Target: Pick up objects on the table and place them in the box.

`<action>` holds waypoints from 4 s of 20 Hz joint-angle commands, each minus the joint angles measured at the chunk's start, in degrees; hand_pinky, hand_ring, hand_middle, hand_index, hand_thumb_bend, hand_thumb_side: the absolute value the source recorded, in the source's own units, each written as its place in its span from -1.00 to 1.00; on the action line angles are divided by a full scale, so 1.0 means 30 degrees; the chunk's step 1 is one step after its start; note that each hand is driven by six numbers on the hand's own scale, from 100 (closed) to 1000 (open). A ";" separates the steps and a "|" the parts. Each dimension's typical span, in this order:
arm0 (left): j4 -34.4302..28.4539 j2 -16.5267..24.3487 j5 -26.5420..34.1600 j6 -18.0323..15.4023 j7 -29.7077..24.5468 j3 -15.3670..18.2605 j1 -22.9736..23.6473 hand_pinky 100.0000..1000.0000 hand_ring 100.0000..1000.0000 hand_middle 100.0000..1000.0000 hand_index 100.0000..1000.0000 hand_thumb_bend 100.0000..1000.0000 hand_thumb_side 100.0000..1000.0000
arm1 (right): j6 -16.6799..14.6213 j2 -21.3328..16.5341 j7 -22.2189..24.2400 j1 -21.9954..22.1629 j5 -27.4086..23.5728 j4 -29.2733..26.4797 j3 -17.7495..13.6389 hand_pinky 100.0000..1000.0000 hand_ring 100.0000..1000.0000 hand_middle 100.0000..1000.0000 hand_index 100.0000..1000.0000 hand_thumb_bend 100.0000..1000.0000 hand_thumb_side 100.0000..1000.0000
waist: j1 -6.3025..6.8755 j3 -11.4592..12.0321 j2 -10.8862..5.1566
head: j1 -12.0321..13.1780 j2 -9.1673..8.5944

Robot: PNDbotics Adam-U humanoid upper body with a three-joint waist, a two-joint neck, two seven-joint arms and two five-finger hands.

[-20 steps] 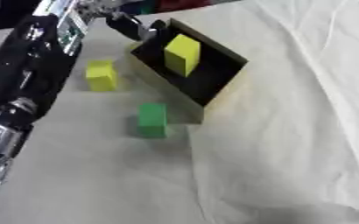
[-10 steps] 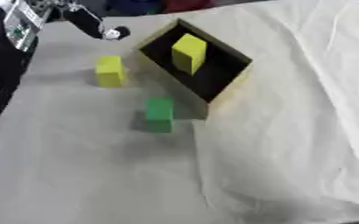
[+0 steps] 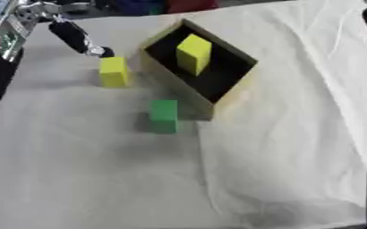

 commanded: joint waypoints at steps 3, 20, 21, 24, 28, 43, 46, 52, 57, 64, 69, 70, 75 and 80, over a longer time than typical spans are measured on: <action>0.1260 0.0263 -0.0886 0.0044 -0.0046 0.0629 -0.0452 0.44 0.59 0.59 0.86 -0.14 0.21 | 0.0021 -0.0031 -0.0100 -0.0240 0.0129 -0.0304 -0.0072 0.53 0.50 0.09 0.39 -1.00 0.99 | -0.0040 -0.0077 -0.0297 | 0.0018 -0.0105; 0.3662 -0.0493 -0.1399 -0.0629 -0.1445 0.1241 -0.1392 0.46 0.61 0.60 0.86 -0.27 0.44 | 0.0094 -0.0361 -0.0162 -0.0821 0.0005 -0.0115 -0.0247 0.53 0.50 0.09 0.38 -1.00 1.00 | 0.0092 -0.0529 0.0766 | 0.0544 -0.0704; 0.3730 -0.0510 -0.1432 -0.0607 -0.1564 0.1246 -0.1406 0.46 0.61 0.60 0.86 -0.26 0.44 | 0.0099 -0.0363 -0.0158 -0.0823 -0.0012 -0.0119 -0.0250 0.53 0.50 0.09 0.38 -1.00 1.00 | 0.0104 -0.0553 0.0786 | 0.0562 -0.0724; 0.4059 -0.0556 -0.1673 -0.0589 -0.1885 0.1204 -0.1351 0.47 0.61 0.60 0.86 -0.22 0.50 | 0.0119 -0.0387 -0.0170 -0.0837 -0.0036 -0.0141 -0.0284 0.53 0.50 0.09 0.38 -1.00 1.00 | 0.0146 -0.0643 0.0853 | 0.0599 -0.0822; 0.4339 -0.0652 -0.1858 -0.0694 -0.2093 0.1201 -0.1351 0.47 0.61 0.60 0.86 -0.21 0.51 | 0.0160 -0.0423 -0.0179 -0.0849 -0.0065 -0.0151 -0.0301 0.53 0.50 0.09 0.39 -1.00 1.00 | 0.0187 -0.0683 0.0933 | 0.0597 -0.0817; 0.3231 -0.0469 0.0271 -0.0593 -0.2495 0.1365 -0.2140 0.44 0.57 0.56 0.83 -0.66 0.34 | 0.0268 -0.0248 -0.0212 -0.0344 0.0055 -0.0264 -0.0264 0.53 0.51 0.09 0.39 -1.00 1.00 | 0.0190 -0.0349 0.0251 | 0.0515 -0.0329; 0.3125 -0.0492 0.0837 -0.0569 -0.2813 0.1177 -0.2130 0.44 0.57 0.56 0.84 -0.69 0.36 | 0.0299 -0.0170 -0.0212 -0.0194 0.0071 -0.0330 -0.0242 0.53 0.51 0.09 0.38 -1.00 1.00 | 0.0171 -0.0280 0.0069 | 0.0343 -0.0214; 0.2943 -0.0524 0.1489 -0.0723 -0.3519 0.0713 -0.2041 0.45 0.57 0.56 0.84 -0.63 0.43 | 0.0344 -0.0133 -0.0212 -0.0007 0.0130 -0.0335 -0.0214 0.53 0.51 0.09 0.38 -1.00 1.00 | 0.0140 -0.0099 -0.0166 | 0.0169 0.0239; 0.2775 -0.0476 0.1594 -0.1069 -0.4032 0.0324 -0.1942 0.48 0.60 0.59 0.85 -0.32 0.59 | 0.0353 -0.0079 -0.0180 0.0118 0.0130 -0.0372 -0.0175 0.53 0.51 0.09 0.38 -1.00 1.00 | 0.0139 -0.0003 -0.0277 | 0.0146 0.0350; 0.3093 -0.0560 0.0621 -0.1470 -0.4594 0.0175 -0.1812 0.53 0.64 0.63 0.86 -0.14 0.55 | 0.0394 -0.0084 -0.0204 0.0162 0.0084 -0.0403 -0.0205 0.53 0.50 0.09 0.38 -1.00 1.00 | 0.0139 -0.0095 -0.0234 | 0.0197 0.0270; 0.3554 -0.0800 -0.0245 -0.1716 -0.4371 0.0151 -0.1752 0.53 0.65 0.64 0.87 -0.12 0.58 | 0.0423 -0.0099 -0.0204 0.0130 0.0043 -0.0405 -0.0231 0.53 0.50 0.09 0.38 -1.00 1.00 | 0.0137 -0.0191 -0.0130 | 0.0238 0.0219; 0.3632 -0.0854 -0.0346 -0.1800 -0.4346 0.0133 -0.1737 0.53 0.65 0.64 0.87 -0.11 0.60 | 0.0430 -0.0104 -0.0209 0.0128 0.0039 -0.0402 -0.0239 0.53 0.50 0.09 0.38 -1.00 1.00 | 0.0140 -0.0206 -0.0116 | 0.0258 0.0217; 0.3930 -0.0966 -0.0773 -0.2090 -0.4195 0.0107 -0.1644 0.53 0.65 0.64 0.87 -0.09 0.60 | 0.0448 -0.0105 -0.0216 0.0136 0.0018 -0.0410 -0.0245 0.53 0.50 0.09 0.38 -1.00 1.00 | 0.0156 -0.0231 -0.0097 | 0.0284 0.0197; 0.4151 -0.1185 -0.1046 -0.2258 -0.3992 0.0095 -0.1535 0.52 0.64 0.62 0.86 -0.13 0.59 | 0.0466 -0.0062 -0.0218 0.0135 0.0015 -0.0422 -0.0253 0.53 0.51 0.09 0.38 -1.00 1.00 | 0.0129 -0.0290 -0.0064 | 0.0362 0.0018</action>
